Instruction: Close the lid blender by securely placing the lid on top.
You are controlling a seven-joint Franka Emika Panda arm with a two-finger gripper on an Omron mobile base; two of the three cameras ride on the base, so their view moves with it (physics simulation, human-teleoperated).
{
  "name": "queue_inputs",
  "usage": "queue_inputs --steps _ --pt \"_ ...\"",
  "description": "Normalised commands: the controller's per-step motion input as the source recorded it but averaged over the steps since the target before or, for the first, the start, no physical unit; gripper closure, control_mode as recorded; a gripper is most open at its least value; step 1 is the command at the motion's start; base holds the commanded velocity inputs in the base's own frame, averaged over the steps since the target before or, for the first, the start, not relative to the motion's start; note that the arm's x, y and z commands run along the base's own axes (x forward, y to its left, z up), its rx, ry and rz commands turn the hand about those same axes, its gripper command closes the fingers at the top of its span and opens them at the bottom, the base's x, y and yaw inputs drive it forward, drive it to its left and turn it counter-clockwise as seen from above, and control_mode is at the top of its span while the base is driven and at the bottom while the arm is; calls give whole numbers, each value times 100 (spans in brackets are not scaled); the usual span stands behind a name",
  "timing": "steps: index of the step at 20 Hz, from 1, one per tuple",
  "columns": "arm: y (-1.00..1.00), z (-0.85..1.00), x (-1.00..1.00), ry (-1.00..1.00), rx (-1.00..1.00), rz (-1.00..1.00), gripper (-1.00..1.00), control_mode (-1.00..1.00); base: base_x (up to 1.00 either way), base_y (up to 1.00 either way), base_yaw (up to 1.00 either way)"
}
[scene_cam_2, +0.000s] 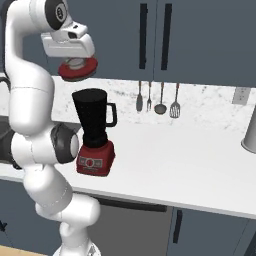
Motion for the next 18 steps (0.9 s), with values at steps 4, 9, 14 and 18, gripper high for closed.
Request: queue_inputs --steps 4,9,14,18 --pt "2 -36 0 0 0 5 100 -100 0 0 0" --pt "0 -61 -1 0 0 5 100 -100 0 0 0" --pt "-2 -58 6 -4 -1 3 100 -100 0 0 0" --pt "-2 -25 33 -5 0 1 100 -100 0 0 0"
